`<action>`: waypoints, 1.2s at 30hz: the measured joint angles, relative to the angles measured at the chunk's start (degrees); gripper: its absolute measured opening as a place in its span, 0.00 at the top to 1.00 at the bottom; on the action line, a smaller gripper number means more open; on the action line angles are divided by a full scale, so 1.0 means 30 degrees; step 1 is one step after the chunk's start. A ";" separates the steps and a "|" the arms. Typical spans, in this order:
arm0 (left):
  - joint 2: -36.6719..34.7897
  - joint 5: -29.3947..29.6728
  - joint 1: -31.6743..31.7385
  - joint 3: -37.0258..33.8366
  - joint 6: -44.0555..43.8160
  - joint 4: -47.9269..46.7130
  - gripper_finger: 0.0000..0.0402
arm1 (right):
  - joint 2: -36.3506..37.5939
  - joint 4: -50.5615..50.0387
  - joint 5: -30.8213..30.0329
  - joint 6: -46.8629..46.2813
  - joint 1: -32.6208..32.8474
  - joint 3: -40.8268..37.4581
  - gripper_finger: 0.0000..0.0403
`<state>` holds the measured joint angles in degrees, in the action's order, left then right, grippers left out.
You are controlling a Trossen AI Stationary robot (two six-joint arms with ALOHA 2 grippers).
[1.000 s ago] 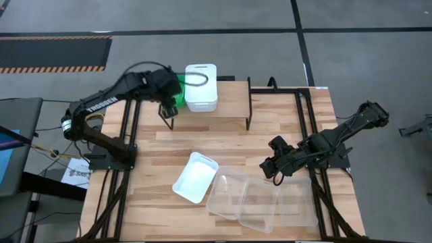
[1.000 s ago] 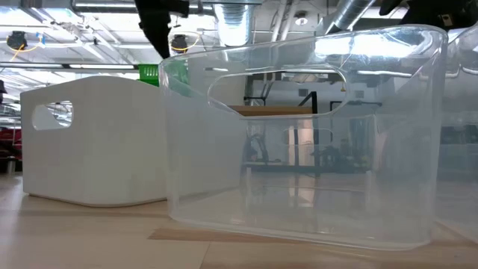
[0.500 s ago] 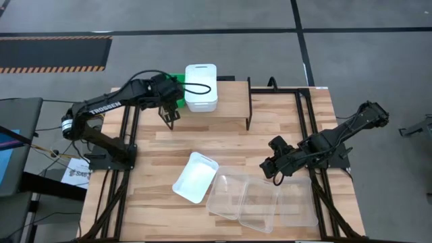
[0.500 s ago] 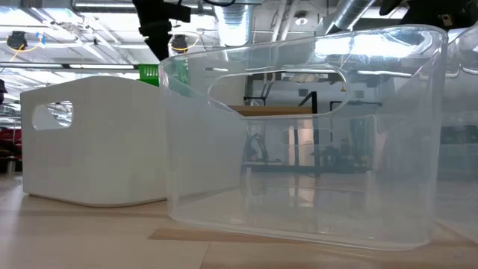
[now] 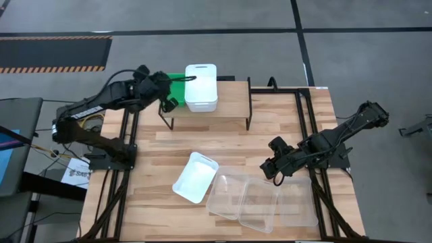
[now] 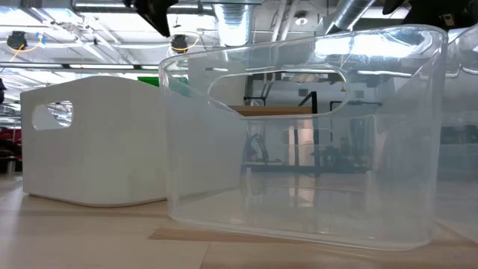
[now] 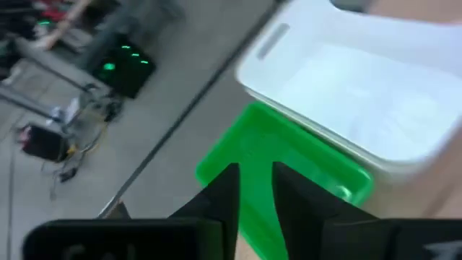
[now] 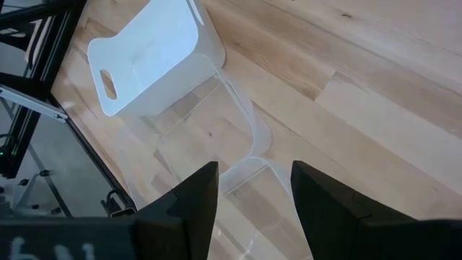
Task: Stack baskets on shelf by color
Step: Stack the white bin on top of the white bin on the shelf
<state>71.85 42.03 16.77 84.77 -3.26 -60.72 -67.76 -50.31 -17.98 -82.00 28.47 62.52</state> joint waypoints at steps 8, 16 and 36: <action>-0.1054 -0.5911 -0.0998 -0.2760 0.0483 0.3979 0.99 | 0.0003 -0.0056 0.0000 0.0291 0.0000 0.0000 0.50; 0.0075 -1.4898 -0.4306 -0.2774 0.0620 0.2604 0.88 | 0.0002 -0.0063 0.0015 0.0342 0.0000 -0.0001 0.50; 0.5187 -1.5264 -1.1490 -0.2789 -0.5785 -0.0063 0.53 | -0.1815 0.3292 0.0412 0.6532 -0.2702 -0.0016 0.50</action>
<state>87.41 -3.77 -17.70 76.40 -20.62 -60.91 -73.20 -40.44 -16.74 -62.40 20.36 62.47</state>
